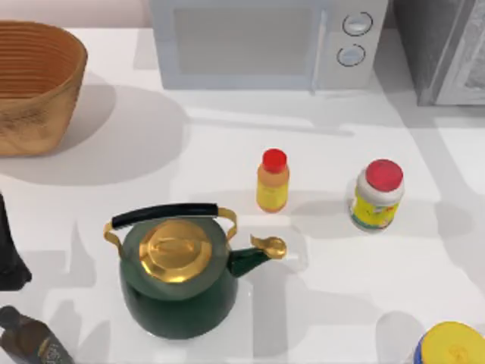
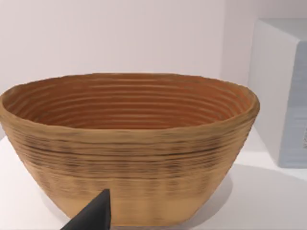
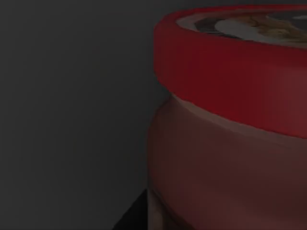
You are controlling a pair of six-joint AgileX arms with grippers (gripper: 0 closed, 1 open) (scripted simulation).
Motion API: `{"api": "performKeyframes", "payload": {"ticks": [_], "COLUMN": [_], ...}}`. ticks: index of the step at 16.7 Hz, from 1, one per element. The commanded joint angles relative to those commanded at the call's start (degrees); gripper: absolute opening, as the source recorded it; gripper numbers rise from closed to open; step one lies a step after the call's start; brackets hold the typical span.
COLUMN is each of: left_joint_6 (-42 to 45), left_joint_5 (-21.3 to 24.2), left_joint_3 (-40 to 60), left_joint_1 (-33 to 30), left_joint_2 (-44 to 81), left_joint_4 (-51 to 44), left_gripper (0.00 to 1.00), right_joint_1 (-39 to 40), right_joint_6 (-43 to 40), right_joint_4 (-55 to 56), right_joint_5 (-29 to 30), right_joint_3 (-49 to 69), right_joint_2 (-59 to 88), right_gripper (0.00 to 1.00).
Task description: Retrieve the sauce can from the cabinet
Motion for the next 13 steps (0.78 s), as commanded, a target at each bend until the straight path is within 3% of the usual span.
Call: {"api": "performKeyframes", "payload": {"ticks": [4, 13], "left_joint_6": [0.00, 0.00], "left_joint_5": [0.00, 0.00], "left_joint_3": [0.00, 0.00], "left_joint_1": [0.00, 0.00], "left_joint_2": [0.00, 0.00], "left_joint_4": [0.00, 0.00], "left_gripper": [1.00, 1.00], "right_joint_1": [0.00, 0.14], "right_joint_6": [0.00, 0.10], "right_joint_4": [0.00, -0.01], "right_joint_5": [0.00, -0.03], "right_joint_3": [0.00, -0.03], "right_joint_2": [0.00, -0.01], "right_gripper": [0.02, 0.00]}}
